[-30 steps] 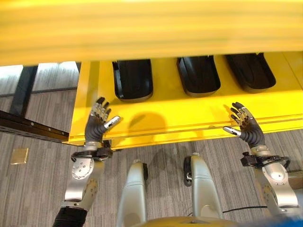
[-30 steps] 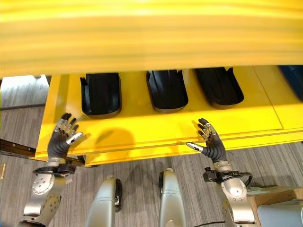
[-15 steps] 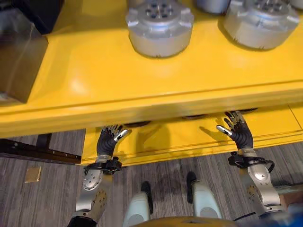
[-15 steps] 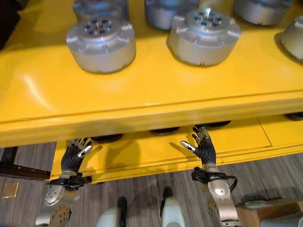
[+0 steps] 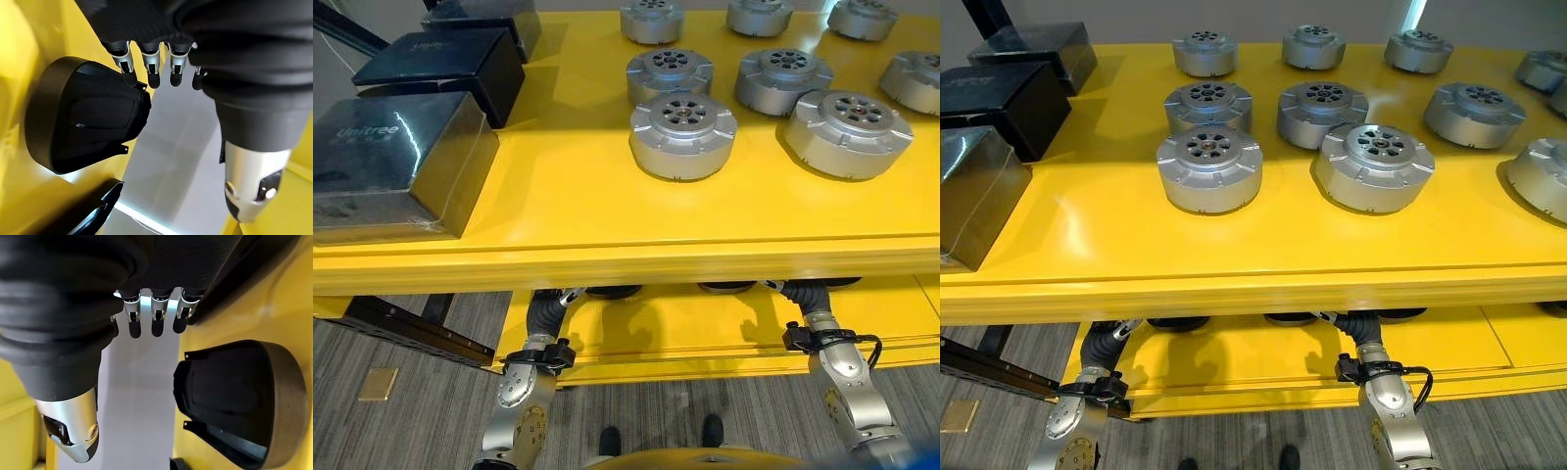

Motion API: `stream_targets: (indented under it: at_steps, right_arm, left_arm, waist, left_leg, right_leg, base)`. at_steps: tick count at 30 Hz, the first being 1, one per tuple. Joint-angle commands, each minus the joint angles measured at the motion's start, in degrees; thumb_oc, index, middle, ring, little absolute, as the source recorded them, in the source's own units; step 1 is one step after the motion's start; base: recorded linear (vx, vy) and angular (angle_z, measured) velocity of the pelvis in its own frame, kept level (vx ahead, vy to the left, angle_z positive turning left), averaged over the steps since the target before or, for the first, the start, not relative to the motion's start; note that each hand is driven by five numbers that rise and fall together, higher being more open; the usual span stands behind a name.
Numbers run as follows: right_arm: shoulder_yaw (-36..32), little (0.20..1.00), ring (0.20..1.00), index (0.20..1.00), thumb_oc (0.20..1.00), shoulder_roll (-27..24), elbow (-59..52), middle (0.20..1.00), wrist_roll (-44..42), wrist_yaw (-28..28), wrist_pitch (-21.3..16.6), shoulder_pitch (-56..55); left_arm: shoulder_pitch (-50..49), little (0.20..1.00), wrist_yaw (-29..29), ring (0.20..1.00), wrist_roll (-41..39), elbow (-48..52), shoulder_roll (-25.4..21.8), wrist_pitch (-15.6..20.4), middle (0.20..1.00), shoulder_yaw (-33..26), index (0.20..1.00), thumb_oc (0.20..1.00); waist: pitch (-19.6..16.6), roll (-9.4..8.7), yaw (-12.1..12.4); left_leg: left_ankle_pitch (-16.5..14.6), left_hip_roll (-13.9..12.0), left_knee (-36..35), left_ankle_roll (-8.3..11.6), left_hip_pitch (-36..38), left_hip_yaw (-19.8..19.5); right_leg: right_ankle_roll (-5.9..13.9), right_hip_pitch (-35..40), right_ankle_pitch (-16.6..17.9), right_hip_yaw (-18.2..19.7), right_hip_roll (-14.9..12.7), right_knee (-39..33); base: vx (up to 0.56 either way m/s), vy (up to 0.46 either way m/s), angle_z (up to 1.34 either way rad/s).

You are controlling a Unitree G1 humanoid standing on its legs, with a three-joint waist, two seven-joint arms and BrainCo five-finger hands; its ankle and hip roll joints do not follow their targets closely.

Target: Move parts from the plastic box to the shelf.

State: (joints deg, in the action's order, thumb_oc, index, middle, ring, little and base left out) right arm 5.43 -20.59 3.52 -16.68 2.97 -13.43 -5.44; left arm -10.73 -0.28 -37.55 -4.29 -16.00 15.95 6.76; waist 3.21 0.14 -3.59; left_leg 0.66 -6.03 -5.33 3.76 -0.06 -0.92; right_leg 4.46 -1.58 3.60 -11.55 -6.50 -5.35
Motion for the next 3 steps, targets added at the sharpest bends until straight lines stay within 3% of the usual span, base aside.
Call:
stream_targets:
  at_steps: [1,3]
  right_arm:
    - [-0.85,1.000,1.000,1.000,1.000,-0.34,-2.26,1.000,0.35,-0.63,-2.46,-0.02]
    - [-0.96,1.000,1.000,1.000,1.000,-0.24,-2.38,1.000,0.44,-0.68,-2.36,-0.25]
  left_arm:
    - [1.51,1.000,-2.11,1.000,1.42,-0.59,-0.80,2.91,1.000,-2.21,1.000,1.000]
    - [1.34,1.000,-1.95,1.000,1.77,-0.53,-0.68,3.07,1.000,-2.54,1.000,1.000]
  waist:
    - [0.04,-0.72,0.44]
    - [-0.05,-0.70,0.40]
  left_leg:
    - [2.29,-3.11,0.33,2.87,-1.18,2.53]
    - [2.18,-2.93,0.33,2.88,-1.04,2.61]
  right_leg:
    - [4.74,0.54,0.44,3.32,-4.69,0.35]
    - [4.83,0.61,0.41,3.36,-4.82,0.35]
  base:
    - [0.08,0.033,-0.08]
    - [0.04,0.026,-0.05]
